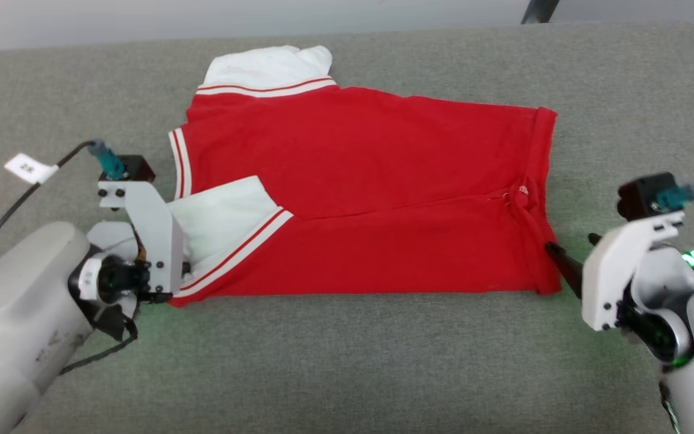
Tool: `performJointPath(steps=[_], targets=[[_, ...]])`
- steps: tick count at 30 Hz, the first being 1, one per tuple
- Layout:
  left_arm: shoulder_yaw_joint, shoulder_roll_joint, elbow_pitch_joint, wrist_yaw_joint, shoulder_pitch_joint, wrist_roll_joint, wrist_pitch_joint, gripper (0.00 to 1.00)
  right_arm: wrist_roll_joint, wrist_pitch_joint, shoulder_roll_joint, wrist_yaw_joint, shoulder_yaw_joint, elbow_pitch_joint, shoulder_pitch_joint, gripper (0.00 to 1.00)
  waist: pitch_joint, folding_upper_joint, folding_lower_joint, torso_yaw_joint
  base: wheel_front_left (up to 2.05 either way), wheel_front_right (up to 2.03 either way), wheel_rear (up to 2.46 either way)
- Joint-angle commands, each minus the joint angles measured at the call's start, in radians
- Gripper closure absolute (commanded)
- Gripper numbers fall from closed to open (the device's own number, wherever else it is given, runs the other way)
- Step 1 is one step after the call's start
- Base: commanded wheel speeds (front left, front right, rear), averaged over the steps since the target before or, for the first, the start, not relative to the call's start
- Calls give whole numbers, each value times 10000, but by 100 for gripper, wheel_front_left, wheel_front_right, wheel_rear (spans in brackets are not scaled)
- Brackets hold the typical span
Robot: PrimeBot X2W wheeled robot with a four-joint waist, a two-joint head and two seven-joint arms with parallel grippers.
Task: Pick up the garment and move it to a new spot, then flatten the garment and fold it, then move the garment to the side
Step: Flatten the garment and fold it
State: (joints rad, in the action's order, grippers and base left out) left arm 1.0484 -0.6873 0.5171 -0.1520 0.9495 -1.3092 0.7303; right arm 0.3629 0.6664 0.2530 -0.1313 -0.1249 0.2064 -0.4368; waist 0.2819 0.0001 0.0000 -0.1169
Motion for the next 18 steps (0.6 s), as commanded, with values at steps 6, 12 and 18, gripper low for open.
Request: performJointPath(steps=[6, 12, 18], targets=[[133, 525, 77, 262, 158, 114, -84, 100, -440, 1838, -437, 12, 4, 876, -900, 0, 145, -1, 0, 323, 0, 0, 0], [158, 875, 353, 432, 253, 152, -236, 100, -879, 3171, -977, 4, -4, 1985, -1380, 53, 159, -1, 0, 621, 0, 0, 0], [114, 1178, 748, 647, -58, -35, -436, 100, -641, 3499, -986, 3, -36, 2174, -1371, 100, -54, -1, 0, 884, 0, 0, 0]])
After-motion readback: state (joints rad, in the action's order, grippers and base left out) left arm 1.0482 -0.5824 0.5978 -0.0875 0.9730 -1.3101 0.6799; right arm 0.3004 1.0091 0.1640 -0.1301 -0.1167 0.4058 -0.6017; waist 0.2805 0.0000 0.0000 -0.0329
